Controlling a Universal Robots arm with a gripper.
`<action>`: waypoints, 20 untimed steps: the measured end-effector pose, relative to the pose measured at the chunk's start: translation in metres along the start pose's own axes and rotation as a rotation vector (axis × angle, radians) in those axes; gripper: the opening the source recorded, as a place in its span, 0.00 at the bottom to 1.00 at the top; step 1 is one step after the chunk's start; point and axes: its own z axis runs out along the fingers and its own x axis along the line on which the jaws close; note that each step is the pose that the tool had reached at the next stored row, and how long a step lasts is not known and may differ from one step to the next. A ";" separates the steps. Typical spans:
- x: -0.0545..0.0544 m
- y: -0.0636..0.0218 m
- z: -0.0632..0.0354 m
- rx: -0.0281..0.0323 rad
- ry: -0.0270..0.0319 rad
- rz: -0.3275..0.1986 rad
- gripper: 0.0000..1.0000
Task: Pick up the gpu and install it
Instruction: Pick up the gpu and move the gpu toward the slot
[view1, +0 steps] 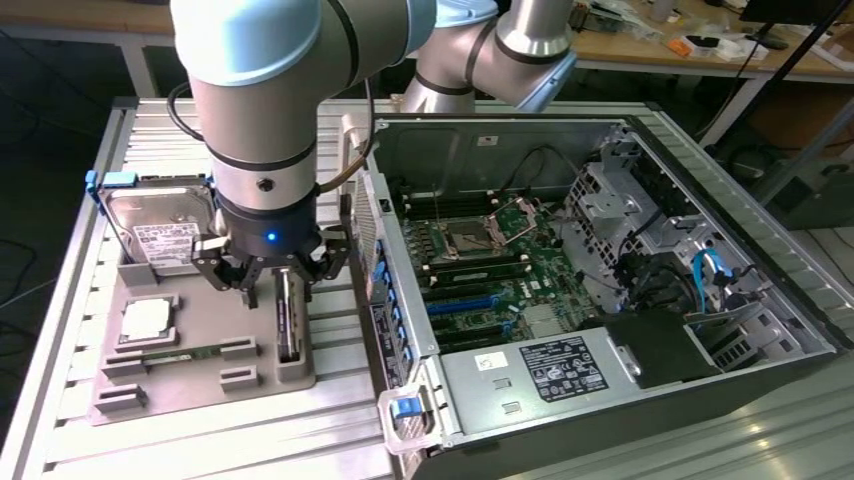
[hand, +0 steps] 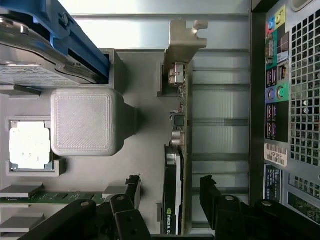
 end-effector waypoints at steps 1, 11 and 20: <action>0.000 0.0000 0.0000 0.0000 0.0000 0.000 0.60; 0.000 0.0000 0.0000 0.0000 0.0000 0.000 0.27; 0.000 0.0001 -0.0022 0.0000 0.0000 0.000 0.27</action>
